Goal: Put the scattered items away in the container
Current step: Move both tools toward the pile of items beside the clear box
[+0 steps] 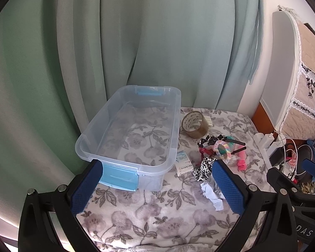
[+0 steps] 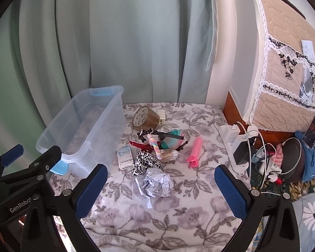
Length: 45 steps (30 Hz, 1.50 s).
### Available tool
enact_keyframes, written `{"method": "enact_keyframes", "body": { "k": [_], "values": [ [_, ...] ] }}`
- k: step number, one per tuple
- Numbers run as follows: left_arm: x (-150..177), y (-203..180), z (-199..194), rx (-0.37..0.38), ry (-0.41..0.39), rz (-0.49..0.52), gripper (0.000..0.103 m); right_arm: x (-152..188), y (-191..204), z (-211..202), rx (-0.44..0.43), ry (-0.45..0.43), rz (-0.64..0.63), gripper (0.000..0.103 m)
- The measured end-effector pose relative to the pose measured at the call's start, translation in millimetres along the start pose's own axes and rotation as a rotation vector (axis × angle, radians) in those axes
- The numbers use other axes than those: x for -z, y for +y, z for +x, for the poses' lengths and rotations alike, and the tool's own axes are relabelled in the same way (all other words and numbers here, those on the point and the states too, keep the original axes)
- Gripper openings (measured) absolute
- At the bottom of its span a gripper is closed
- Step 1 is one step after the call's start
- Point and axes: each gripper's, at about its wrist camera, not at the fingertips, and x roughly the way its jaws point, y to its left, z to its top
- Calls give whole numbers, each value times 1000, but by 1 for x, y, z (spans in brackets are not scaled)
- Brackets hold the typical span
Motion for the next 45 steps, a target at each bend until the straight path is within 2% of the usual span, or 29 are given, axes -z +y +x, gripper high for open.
{"method": "enact_keyframes", "body": {
  "k": [20, 33, 38, 42, 45],
  "values": [
    [7, -4, 16, 33, 31, -27, 103, 4, -4, 12, 6, 21, 6, 103],
    [13, -17, 36, 57, 43, 6, 103, 12, -14, 31, -3, 41, 4, 103],
    [16, -26, 45, 82, 34, 12, 103, 19, -28, 43, -53, 53, 54, 103],
    [22, -37, 58, 94, 64, 53, 103, 27, -35, 54, -67, 44, 36, 103],
    [31, -45, 74, 127, 130, 46, 103, 33, -42, 63, -72, 57, 8, 103]
  ]
}}
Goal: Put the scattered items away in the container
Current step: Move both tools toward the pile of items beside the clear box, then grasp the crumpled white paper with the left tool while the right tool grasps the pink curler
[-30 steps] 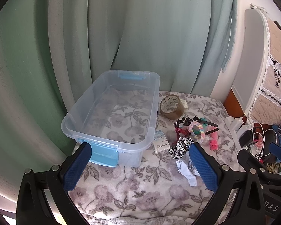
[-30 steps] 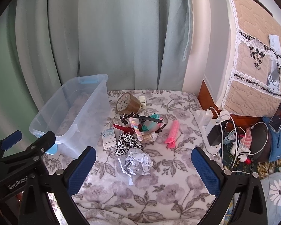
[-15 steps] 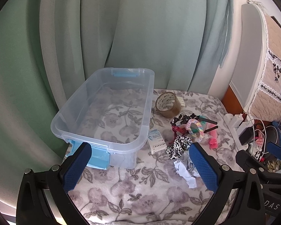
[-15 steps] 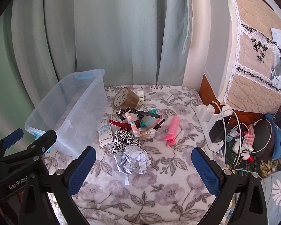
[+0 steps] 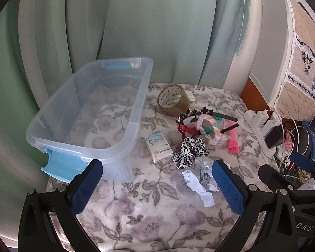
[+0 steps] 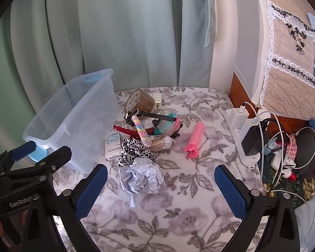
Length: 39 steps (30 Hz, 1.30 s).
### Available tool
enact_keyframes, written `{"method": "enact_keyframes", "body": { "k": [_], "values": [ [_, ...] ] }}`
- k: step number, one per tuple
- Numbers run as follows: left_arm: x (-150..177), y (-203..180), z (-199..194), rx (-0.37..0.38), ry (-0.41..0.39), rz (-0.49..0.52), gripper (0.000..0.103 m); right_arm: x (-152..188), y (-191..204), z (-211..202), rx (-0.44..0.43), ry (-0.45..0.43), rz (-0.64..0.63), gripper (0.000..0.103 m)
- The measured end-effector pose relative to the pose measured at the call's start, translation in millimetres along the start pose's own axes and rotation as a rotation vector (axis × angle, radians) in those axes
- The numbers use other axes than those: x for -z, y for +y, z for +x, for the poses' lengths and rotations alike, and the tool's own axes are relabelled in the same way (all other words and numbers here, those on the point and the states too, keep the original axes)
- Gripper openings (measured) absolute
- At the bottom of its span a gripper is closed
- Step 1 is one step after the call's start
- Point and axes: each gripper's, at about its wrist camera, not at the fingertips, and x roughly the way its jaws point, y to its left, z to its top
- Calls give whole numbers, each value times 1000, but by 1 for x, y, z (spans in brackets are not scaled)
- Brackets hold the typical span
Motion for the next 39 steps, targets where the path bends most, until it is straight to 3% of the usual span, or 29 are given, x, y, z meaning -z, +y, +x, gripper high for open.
{"method": "enact_keyframes", "body": {
  "k": [6, 10, 16, 19, 30, 37, 39],
  "values": [
    [15, -17, 34, 46, 89, 3, 103, 15, -25, 25, -38, 59, 28, 103],
    [23, -28, 56, 75, 151, -13, 103, 19, -47, 42, -79, 93, 112, 103],
    [26, -48, 86, 111, 241, -2, 103, 12, -68, 67, -44, 116, 144, 96],
    [25, -59, 95, 113, 259, 11, 103, 8, -75, 83, -26, 137, 154, 87],
    [19, -80, 126, 123, 320, -19, 103, -8, -100, 135, -10, 182, 202, 77],
    [17, -91, 133, 158, 328, -10, 94, -18, -105, 164, -25, 204, 206, 72],
    [17, -93, 134, 170, 332, -4, 92, -20, -106, 171, -39, 214, 208, 67]
  ]
}}
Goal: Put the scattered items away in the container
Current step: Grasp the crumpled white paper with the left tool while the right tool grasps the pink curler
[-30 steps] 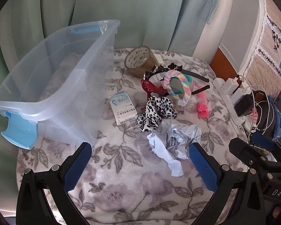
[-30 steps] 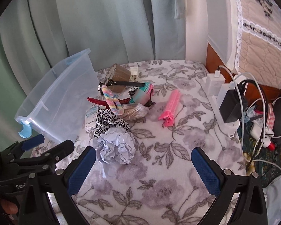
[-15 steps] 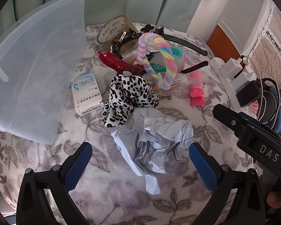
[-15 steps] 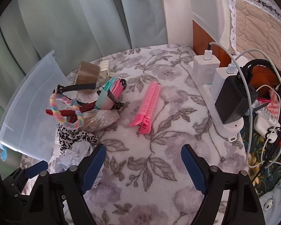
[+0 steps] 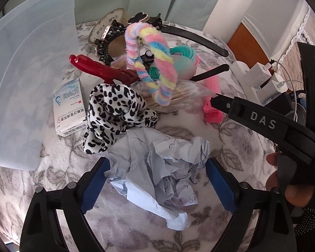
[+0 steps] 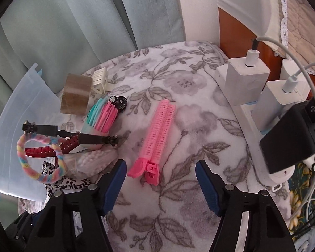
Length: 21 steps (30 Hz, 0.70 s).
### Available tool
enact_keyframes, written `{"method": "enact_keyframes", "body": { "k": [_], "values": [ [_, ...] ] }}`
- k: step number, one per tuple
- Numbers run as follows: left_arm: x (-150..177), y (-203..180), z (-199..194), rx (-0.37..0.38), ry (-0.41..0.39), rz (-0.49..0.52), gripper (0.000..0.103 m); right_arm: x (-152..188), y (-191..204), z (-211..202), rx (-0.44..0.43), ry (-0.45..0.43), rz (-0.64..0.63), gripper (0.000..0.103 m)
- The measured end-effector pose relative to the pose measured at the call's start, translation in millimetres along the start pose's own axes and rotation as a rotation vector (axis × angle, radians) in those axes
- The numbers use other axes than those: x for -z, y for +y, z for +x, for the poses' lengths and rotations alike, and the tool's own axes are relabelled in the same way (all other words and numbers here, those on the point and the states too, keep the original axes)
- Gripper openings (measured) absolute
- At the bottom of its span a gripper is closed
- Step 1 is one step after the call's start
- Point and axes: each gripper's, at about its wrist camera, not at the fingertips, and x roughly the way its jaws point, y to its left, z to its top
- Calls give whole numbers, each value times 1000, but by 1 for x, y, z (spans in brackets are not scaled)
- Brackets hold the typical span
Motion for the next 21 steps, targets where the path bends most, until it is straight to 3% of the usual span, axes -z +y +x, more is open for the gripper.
{"method": "enact_keyframes", "body": {
  "k": [4, 12, 18, 21],
  "values": [
    [0, -3, 2, 24, 8, 0, 86, -6, -1, 13, -14, 20, 1, 61],
    [-1, -8, 1, 24, 1, 10, 85, -11, 2, 30, -25, 30, -15, 52],
    [-5, -5, 13, 23, -13, 8, 83, -13, 1, 31, -20, 13, -13, 35],
    [3, 4, 1, 25, -18, 11, 80, -11, 0, 30, -26, 13, -9, 33]
  ]
}}
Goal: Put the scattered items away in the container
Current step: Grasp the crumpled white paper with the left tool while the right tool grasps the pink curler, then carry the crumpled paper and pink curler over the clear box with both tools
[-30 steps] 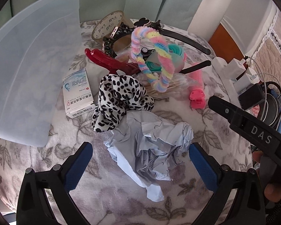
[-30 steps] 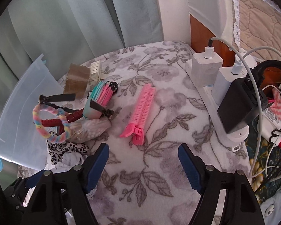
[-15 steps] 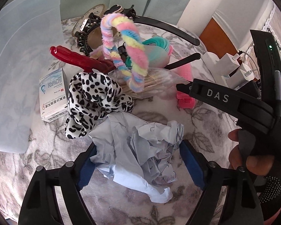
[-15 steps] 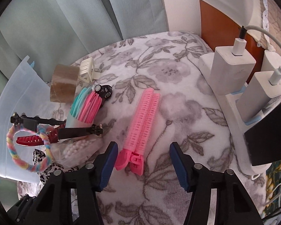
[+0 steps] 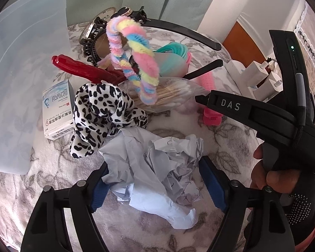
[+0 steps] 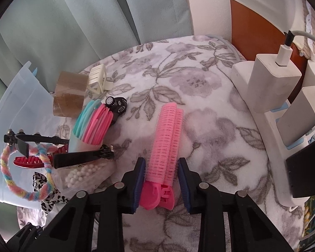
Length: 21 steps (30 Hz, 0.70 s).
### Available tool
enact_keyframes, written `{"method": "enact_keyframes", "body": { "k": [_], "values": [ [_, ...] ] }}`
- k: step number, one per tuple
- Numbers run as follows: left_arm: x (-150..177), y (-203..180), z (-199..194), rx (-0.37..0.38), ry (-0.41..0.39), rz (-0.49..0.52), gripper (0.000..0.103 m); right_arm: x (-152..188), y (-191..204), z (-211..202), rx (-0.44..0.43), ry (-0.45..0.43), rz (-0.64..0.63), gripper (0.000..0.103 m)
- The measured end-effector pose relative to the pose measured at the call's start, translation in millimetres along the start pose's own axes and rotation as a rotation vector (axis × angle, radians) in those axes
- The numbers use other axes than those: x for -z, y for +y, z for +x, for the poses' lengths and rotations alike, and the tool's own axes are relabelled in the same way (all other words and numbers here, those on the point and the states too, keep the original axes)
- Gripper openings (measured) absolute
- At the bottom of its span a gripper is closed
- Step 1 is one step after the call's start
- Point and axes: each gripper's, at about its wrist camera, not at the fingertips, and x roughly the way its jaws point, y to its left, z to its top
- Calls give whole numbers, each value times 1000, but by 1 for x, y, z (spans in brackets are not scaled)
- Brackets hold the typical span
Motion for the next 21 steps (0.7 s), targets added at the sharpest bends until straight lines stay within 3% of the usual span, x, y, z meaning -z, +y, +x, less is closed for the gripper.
{"method": "enact_keyframes", "body": {
  "k": [9, 11, 21],
  "values": [
    [18, 4, -16, 10, -11, -4, 72, 11, -5, -23, -29, -28, 44, 31],
    [20, 5, -19, 14, -13, -6, 64, 15, -7, -30, -34, -35, 57, 31],
    [28, 14, -27, 47, -23, -33, 60, 43, -15, -57, -43, -34, 129, 31]
  ]
}}
